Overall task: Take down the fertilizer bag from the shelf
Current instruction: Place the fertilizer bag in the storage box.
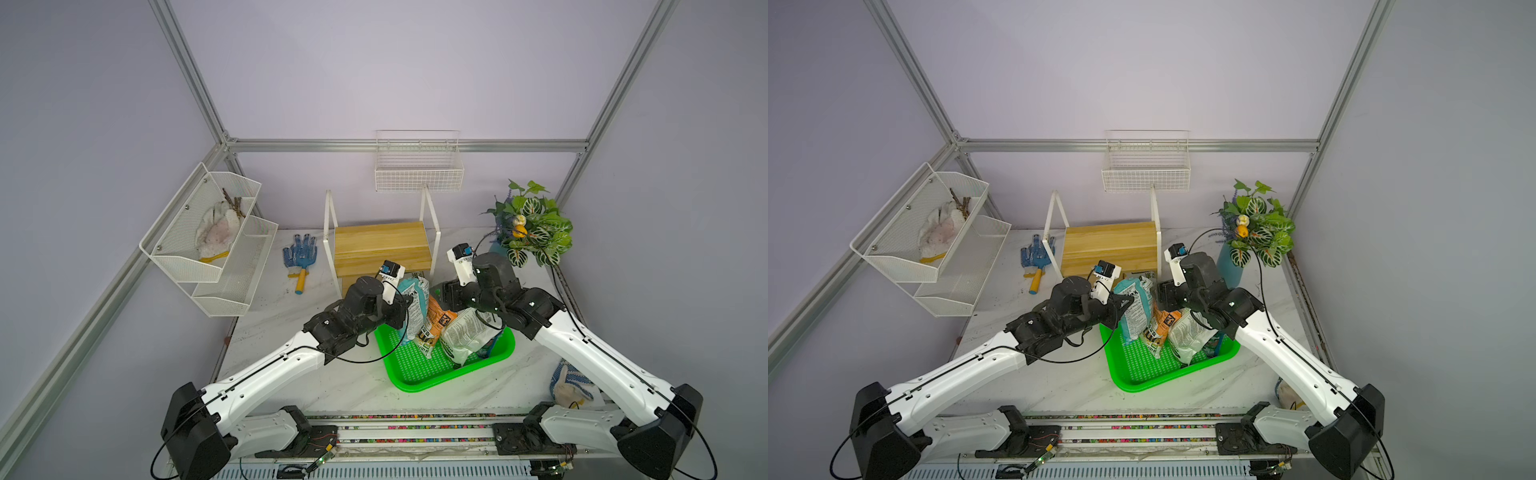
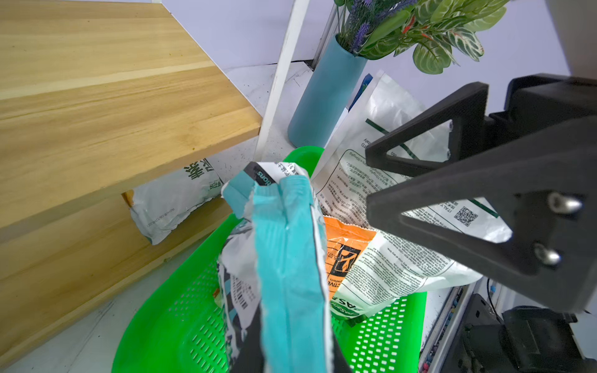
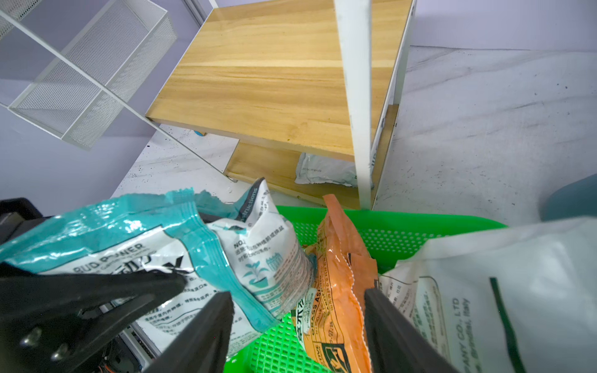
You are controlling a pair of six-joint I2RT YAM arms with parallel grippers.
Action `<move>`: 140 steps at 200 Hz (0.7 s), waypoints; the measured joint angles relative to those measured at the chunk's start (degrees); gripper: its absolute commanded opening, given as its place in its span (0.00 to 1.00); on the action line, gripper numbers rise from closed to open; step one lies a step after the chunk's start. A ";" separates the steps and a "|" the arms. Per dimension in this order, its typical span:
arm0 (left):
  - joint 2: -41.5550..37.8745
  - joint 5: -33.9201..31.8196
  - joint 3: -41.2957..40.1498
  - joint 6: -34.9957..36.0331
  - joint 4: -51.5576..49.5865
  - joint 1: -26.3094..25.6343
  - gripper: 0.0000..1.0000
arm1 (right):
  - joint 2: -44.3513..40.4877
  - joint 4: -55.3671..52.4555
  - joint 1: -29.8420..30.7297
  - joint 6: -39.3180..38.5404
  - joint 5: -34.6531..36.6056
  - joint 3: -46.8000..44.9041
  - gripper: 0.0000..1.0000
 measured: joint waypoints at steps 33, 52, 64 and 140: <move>0.96 -3.30 -0.13 -0.31 0.26 -0.92 0.00 | 0.02 0.02 0.00 -0.04 0.04 -0.09 0.69; 0.00 -5.42 -0.28 -0.35 0.11 -1.40 0.00 | 0.02 0.00 0.00 -0.31 0.35 -0.11 0.70; -1.46 -6.67 -0.57 -0.31 0.07 -1.57 0.00 | 0.02 0.02 0.00 -0.39 0.44 -0.13 0.70; -6.12 -11.54 -1.57 1.38 0.61 -1.51 0.00 | 0.02 0.02 0.00 -0.37 0.39 -0.13 0.69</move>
